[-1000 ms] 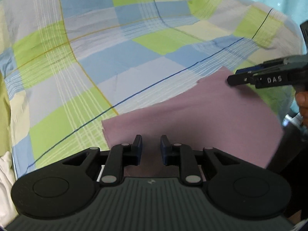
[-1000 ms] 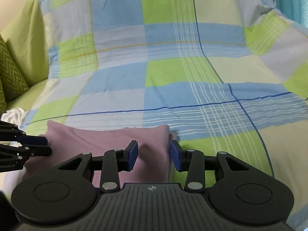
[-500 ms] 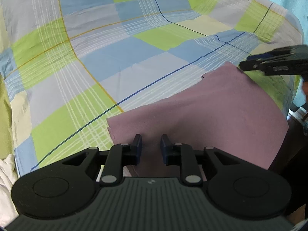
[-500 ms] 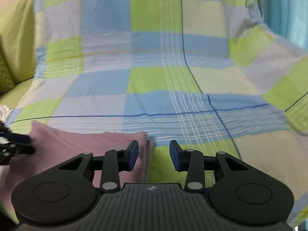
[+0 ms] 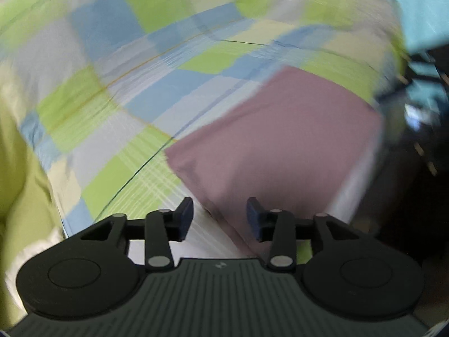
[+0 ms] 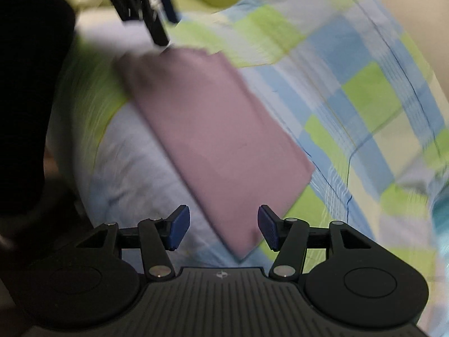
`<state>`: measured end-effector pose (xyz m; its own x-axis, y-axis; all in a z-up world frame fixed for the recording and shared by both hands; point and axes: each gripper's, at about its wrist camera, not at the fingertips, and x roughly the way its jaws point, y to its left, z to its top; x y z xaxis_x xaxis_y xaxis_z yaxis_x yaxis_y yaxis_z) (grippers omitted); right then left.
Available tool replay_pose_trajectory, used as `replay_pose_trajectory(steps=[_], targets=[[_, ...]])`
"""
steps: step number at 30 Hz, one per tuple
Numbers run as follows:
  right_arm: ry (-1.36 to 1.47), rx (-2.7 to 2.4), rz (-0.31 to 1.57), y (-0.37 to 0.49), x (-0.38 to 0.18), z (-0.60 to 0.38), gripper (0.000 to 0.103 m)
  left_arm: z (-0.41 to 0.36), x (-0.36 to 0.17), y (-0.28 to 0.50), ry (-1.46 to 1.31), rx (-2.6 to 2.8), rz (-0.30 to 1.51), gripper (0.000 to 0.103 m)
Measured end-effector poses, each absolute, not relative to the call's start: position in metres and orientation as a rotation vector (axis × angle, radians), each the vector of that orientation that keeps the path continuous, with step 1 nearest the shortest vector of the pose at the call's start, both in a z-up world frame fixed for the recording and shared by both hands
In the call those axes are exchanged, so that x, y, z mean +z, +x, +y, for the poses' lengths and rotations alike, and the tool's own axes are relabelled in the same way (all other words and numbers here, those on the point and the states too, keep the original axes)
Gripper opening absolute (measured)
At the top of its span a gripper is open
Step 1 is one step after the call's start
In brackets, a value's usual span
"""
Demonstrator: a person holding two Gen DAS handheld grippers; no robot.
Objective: Fold clothes
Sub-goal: 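Grasp the folded lilac shirt edge with the left tool while the right tool pinches it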
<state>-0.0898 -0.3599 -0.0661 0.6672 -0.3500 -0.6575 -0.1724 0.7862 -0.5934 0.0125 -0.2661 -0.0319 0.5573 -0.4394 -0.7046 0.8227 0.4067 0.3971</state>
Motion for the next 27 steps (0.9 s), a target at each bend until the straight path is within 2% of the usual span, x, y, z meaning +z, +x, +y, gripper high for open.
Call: replay_pose_trajectory(steps=[2, 8, 12, 20, 24, 26, 27], targets=[[-0.724, -0.11, 0.849, -0.084, -0.075, -0.356, 0.055, -0.268, -0.037, -0.008, 0.905, -0.865, 0.493, 0.042], [-0.799, -0.12, 0.839, -0.071, -0.089, -0.353, 0.043, -0.281, -0.06, -0.052, 1.063, -0.936, 0.376, 0.047], [-0.816, -0.157, 0.812, -0.069, -0.088, -0.357, 0.043, -0.294, -0.071, -0.065, 1.072, -0.951, 0.345, 0.051], [-0.724, -0.186, 0.761, -0.073, -0.069, -0.361, 0.043, -0.326, -0.093, -0.065, 1.169, -0.828, 0.216, 0.051], [-0.69, -0.204, 0.746, -0.077, -0.06, -0.363, 0.045, -0.329, -0.096, -0.063, 1.232, -0.815, 0.187, 0.031], [-0.696, -0.2, 0.744, -0.079, -0.062, -0.359, 0.048, -0.328, -0.092, -0.06, 1.214, -0.826, 0.198, 0.023], [-0.701, -0.197, 0.743, -0.08, -0.064, -0.357, 0.052, -0.327, -0.088, -0.058, 1.193, -0.832, 0.209, 0.022]])
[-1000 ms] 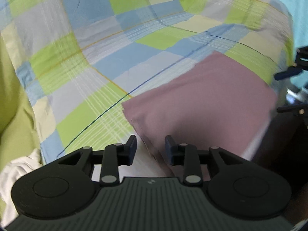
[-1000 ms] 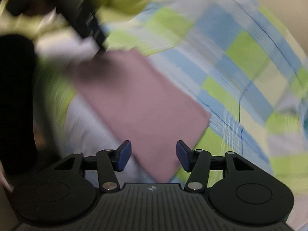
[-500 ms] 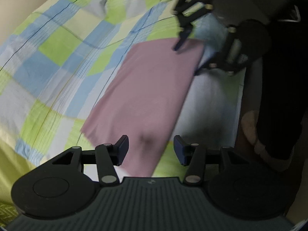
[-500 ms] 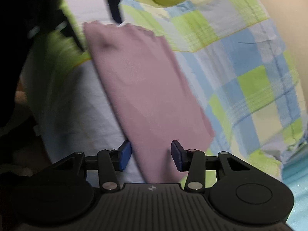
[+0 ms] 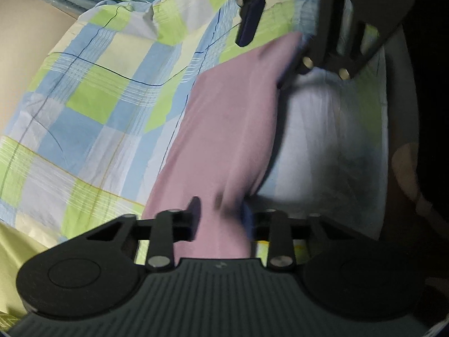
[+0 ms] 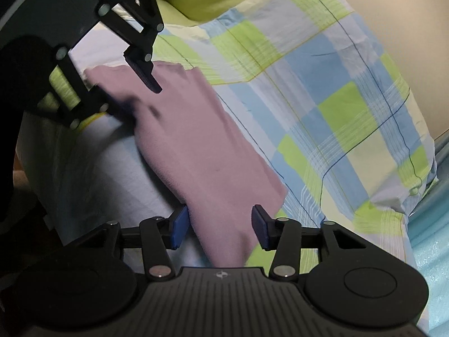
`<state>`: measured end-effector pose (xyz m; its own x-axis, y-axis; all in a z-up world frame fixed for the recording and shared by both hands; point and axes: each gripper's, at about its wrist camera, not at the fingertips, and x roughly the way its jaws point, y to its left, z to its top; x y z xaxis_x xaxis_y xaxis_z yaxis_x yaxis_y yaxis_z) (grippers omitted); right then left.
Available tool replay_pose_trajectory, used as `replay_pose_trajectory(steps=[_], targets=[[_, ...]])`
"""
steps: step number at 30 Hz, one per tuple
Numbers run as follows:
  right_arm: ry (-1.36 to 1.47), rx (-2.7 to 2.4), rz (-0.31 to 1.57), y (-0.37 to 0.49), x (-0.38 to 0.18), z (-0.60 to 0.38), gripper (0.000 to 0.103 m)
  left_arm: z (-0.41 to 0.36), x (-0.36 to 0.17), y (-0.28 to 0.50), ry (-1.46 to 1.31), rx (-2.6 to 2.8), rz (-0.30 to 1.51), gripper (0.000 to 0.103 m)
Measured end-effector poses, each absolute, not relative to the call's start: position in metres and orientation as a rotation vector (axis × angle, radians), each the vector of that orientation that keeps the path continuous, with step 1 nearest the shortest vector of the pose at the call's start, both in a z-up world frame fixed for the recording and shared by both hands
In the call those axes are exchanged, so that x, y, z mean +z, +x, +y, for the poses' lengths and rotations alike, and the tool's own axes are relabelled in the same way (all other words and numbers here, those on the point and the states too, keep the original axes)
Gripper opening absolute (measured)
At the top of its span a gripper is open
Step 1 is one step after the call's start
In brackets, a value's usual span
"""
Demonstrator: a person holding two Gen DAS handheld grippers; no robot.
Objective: Fold clothes
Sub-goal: 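Grasp the folded lilac shirt edge with the left tool while the right tool pinches it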
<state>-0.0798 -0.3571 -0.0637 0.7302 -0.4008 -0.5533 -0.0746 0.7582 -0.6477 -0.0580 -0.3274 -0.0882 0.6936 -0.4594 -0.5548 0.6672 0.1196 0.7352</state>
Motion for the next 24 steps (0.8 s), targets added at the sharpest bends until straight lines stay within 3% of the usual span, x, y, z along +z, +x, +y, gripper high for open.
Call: replay_pose_trajectory(steps=[7, 10, 11, 13, 15, 16, 22, 24], targets=[[-0.812, -0.134, 0.757, -0.07, -0.085, -0.336, 0.052, -0.324, -0.07, -0.05, 1.101, -0.86, 0.271, 0.022], [-0.782, -0.149, 0.768, -0.069, -0.083, -0.349, 0.027, -0.322, -0.067, -0.049, 1.09, -0.867, 0.283, 0.023], [-0.769, -0.155, 0.772, -0.068, -0.082, -0.353, 0.006, -0.321, -0.067, -0.05, 1.089, -0.868, 0.285, 0.025], [-0.753, -0.161, 0.762, -0.07, -0.077, -0.359, 0.006, -0.319, -0.068, -0.054, 1.089, -0.868, 0.283, 0.03], [-0.738, -0.167, 0.75, -0.072, -0.072, -0.361, 0.006, -0.32, -0.073, -0.06, 1.106, -0.868, 0.267, 0.045], [-0.731, -0.17, 0.744, -0.072, -0.069, -0.361, 0.006, -0.322, -0.076, -0.062, 1.123, -0.866, 0.26, 0.045], [-0.692, -0.199, 0.712, -0.067, -0.051, -0.362, 0.006, -0.331, -0.093, -0.063, 1.208, -0.797, 0.21, 0.044], [-0.708, -0.197, 0.711, -0.066, -0.051, -0.361, 0.006, -0.33, -0.09, -0.054, 1.207, -0.751, 0.219, 0.031]])
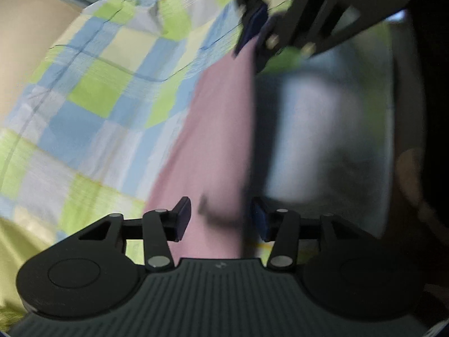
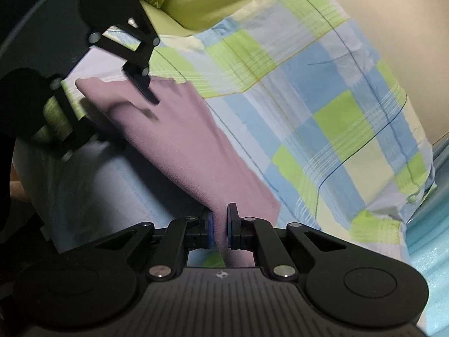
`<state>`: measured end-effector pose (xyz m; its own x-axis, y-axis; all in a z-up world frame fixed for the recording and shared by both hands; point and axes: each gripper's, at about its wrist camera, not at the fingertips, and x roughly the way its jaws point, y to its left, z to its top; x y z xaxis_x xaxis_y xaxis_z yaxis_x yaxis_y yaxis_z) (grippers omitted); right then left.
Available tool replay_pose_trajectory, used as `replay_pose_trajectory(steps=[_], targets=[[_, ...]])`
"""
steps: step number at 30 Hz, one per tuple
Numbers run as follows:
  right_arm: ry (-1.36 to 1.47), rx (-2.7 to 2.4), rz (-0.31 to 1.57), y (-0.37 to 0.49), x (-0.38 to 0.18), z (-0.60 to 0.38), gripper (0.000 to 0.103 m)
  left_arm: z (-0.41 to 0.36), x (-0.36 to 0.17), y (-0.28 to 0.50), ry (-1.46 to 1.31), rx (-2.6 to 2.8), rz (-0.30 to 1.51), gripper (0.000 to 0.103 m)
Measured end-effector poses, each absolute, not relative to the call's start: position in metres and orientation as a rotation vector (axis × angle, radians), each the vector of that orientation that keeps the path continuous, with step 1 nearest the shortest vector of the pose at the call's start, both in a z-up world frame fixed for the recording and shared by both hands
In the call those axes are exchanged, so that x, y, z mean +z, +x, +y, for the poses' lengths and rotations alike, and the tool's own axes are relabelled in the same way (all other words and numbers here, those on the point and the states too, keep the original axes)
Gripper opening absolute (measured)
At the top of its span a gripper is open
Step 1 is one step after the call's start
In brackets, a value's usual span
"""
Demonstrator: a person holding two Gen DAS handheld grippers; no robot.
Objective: Fold clothes
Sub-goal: 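Grasp the folded lilac shirt edge with the left tool while the right tool pinches it, then lift the folded shirt with both tools and carry it toward the clothes stack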
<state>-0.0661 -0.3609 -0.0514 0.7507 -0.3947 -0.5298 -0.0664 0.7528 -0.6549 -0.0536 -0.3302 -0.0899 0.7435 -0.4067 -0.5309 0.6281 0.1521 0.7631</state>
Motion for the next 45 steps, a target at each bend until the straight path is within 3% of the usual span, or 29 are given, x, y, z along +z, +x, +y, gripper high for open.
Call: replay_pose_trajectory(steps=[2, 4, 6, 23, 25, 27, 29, 45], targets=[[-0.74, -0.189, 0.725, -0.065, -0.06, -0.361, 0.006, -0.327, -0.085, -0.042, 1.188, -0.724, 0.247, 0.012], [-0.776, -0.181, 0.742, -0.064, -0.071, -0.359, 0.011, -0.322, -0.081, -0.038, 1.168, -0.733, 0.26, 0.011], [-0.797, -0.17, 0.759, -0.062, -0.082, -0.357, 0.033, -0.319, -0.079, -0.037, 1.157, -0.742, 0.261, 0.01], [-0.975, -0.186, 0.829, -0.055, -0.109, -0.371, 0.033, -0.32, -0.084, -0.035, 1.17, -0.775, 0.278, 0.009], [-1.019, -0.165, 0.818, -0.054, -0.113, -0.368, 0.028, -0.32, -0.086, -0.035, 1.193, -0.779, 0.272, 0.009], [-1.053, -0.146, 0.814, -0.054, -0.118, -0.367, 0.008, -0.32, -0.089, -0.036, 1.214, -0.783, 0.267, 0.009], [-1.059, -0.135, 0.817, -0.054, -0.12, -0.367, 0.009, -0.319, -0.092, -0.036, 1.234, -0.789, 0.263, 0.009], [-0.982, -0.274, 0.739, -0.065, -0.016, -0.349, 0.007, -0.307, -0.013, -0.044, 1.241, -0.718, 0.042, 0.006]])
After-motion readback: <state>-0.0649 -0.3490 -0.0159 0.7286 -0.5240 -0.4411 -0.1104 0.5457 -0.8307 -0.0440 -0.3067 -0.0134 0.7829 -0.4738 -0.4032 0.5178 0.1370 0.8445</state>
